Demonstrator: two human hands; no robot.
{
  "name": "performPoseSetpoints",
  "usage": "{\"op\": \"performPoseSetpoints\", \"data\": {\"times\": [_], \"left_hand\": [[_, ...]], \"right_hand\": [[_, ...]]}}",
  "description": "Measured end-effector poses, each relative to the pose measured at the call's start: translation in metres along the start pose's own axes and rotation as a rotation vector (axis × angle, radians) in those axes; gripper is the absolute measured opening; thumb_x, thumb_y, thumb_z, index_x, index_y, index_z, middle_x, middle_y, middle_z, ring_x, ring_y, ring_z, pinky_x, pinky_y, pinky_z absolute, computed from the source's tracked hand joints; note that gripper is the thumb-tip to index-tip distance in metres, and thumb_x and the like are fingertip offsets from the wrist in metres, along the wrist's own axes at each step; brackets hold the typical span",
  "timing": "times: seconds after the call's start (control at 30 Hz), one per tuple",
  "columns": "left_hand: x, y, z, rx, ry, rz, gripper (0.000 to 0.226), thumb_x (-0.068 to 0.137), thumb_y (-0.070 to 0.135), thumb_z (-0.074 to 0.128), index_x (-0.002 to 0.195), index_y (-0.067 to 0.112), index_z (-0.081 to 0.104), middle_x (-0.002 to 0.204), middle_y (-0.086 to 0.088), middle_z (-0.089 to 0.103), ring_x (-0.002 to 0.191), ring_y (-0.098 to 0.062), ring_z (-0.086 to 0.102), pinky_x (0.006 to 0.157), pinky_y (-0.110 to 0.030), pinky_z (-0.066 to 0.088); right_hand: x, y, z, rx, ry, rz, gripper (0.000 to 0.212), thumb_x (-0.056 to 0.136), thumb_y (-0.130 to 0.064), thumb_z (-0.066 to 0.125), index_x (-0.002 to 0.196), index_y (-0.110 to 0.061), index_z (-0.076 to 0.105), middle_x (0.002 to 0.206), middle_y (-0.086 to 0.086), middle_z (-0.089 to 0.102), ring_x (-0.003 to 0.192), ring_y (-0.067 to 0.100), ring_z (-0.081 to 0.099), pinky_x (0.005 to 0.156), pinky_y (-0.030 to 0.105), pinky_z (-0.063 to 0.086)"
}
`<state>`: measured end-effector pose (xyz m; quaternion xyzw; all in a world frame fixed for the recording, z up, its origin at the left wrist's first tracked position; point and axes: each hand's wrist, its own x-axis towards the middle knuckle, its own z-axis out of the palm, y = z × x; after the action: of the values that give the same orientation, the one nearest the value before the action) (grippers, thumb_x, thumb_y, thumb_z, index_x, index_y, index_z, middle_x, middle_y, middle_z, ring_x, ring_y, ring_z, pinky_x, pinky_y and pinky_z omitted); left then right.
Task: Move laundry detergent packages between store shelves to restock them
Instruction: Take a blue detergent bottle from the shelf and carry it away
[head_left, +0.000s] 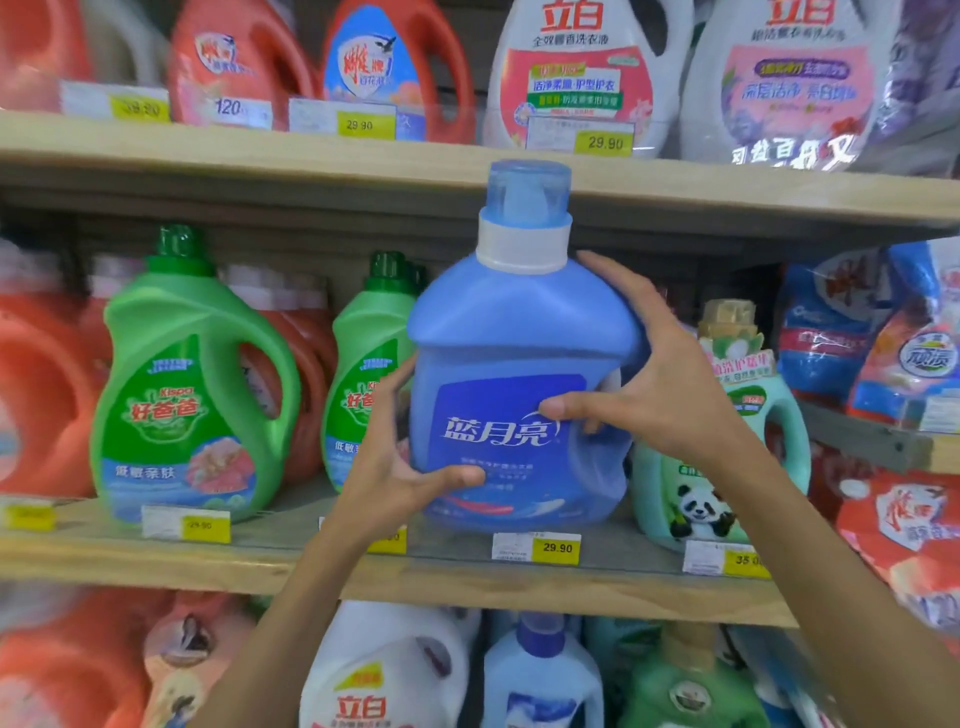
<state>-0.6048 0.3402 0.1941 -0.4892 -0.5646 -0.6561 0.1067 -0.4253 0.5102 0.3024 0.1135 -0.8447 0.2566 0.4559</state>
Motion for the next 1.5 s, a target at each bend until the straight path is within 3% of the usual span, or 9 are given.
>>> {"op": "performPoseSetpoints", "data": {"times": [0.17, 0.33, 0.43, 0.53, 0.77, 0.97, 1.13, 1.37, 1.5], "left_hand": [[-0.02, 0.022, -0.018, -0.039, 0.026, 0.002, 0.112, 0.062, 0.036, 0.091, 0.153, 0.021, 0.028, 0.138, -0.007, 0.056, 0.126, -0.017, 0.061, 0.095, -0.033, 0.056], [-0.053, 0.045, -0.029, -0.07, 0.064, -0.031, 0.104, 0.072, 0.063, 0.078, 0.154, 0.022, 0.031, 0.147, 0.003, 0.051, 0.133, -0.017, 0.055, 0.105, -0.04, 0.051], [-0.078, 0.053, -0.039, -0.154, 0.075, -0.111, 0.102, 0.067, 0.06, 0.083, 0.151, 0.024, 0.037, 0.143, 0.0, 0.057, 0.128, -0.024, 0.059, 0.1, -0.052, 0.053], [-0.107, 0.059, -0.048, -0.248, 0.08, -0.209, 0.101, 0.06, 0.043, 0.09, 0.148, 0.027, 0.042, 0.126, 0.001, 0.068, 0.114, -0.024, 0.069, 0.088, -0.044, 0.059], [-0.177, 0.072, -0.063, -0.345, 0.081, -0.429, 0.086, 0.057, 0.029, 0.085, 0.137, 0.034, 0.054, 0.115, -0.011, 0.073, 0.103, -0.033, 0.073, 0.089, -0.053, 0.057], [-0.233, 0.092, -0.067, -0.365, 0.091, -0.583, 0.076, 0.064, 0.038, 0.082, 0.135, 0.036, 0.056, 0.123, -0.004, 0.071, 0.106, -0.028, 0.073, 0.081, -0.042, 0.06], [-0.288, 0.112, -0.072, -0.364, 0.083, -0.683, 0.06, 0.077, 0.029, 0.079, 0.133, 0.033, 0.059, 0.125, -0.003, 0.071, 0.111, -0.027, 0.071, 0.087, -0.042, 0.058], [-0.383, 0.148, -0.077, -0.397, 0.073, -0.92, 0.057, 0.078, 0.023, 0.078, 0.131, 0.032, 0.062, 0.124, -0.009, 0.071, 0.11, -0.032, 0.071, 0.093, -0.048, 0.056], [-0.437, 0.174, -0.079, -0.382, 0.074, -1.062, 0.057, 0.077, 0.023, 0.075, 0.131, 0.032, 0.06, 0.117, -0.006, 0.075, 0.101, -0.029, 0.074, 0.078, -0.04, 0.061]], "right_hand": [[-0.003, -0.028, 0.007, 0.064, 0.019, -0.039, 0.103, 0.055, -0.033, 0.097, 0.143, -0.038, 0.043, 0.138, -0.023, 0.05, 0.12, 0.006, 0.058, 0.098, 0.033, 0.053], [-0.012, -0.053, 0.021, 0.149, 0.049, 0.026, 0.097, 0.054, -0.029, 0.091, 0.142, -0.031, 0.048, 0.124, -0.031, 0.057, 0.109, -0.011, 0.059, 0.081, 0.007, 0.049], [-0.022, -0.065, 0.033, 0.167, 0.049, 0.086, 0.097, 0.051, -0.032, 0.09, 0.139, -0.03, 0.051, 0.122, -0.028, 0.059, 0.108, -0.011, 0.059, 0.083, 0.005, 0.047], [-0.04, -0.074, 0.044, 0.198, 0.037, 0.18, 0.094, 0.048, -0.032, 0.091, 0.135, -0.029, 0.056, 0.123, -0.022, 0.063, 0.107, -0.009, 0.061, 0.086, 0.009, 0.049], [-0.094, -0.087, 0.069, 0.324, -0.005, 0.452, 0.083, 0.051, -0.024, 0.093, 0.127, -0.036, 0.062, 0.101, -0.018, 0.067, 0.062, -0.007, 0.06, 0.051, 0.007, 0.044], [-0.141, -0.102, 0.088, 0.334, -0.055, 0.604, 0.088, 0.042, -0.04, 0.095, 0.125, -0.034, 0.065, 0.112, -0.018, 0.071, 0.098, -0.001, 0.069, 0.081, 0.022, 0.057], [-0.195, -0.128, 0.101, 0.356, -0.063, 0.727, 0.083, 0.05, -0.034, 0.093, 0.127, -0.035, 0.062, 0.103, -0.016, 0.069, 0.063, -0.01, 0.06, 0.052, 0.007, 0.044], [-0.292, -0.17, 0.112, 0.411, -0.119, 0.929, 0.072, 0.059, -0.027, 0.093, 0.124, -0.03, 0.063, 0.093, -0.013, 0.071, 0.059, -0.007, 0.061, 0.05, 0.009, 0.044], [-0.348, -0.198, 0.117, 0.432, -0.154, 0.997, 0.077, 0.053, -0.038, 0.092, 0.123, -0.032, 0.064, 0.104, -0.014, 0.071, 0.074, -0.005, 0.066, 0.058, 0.015, 0.051]]}}
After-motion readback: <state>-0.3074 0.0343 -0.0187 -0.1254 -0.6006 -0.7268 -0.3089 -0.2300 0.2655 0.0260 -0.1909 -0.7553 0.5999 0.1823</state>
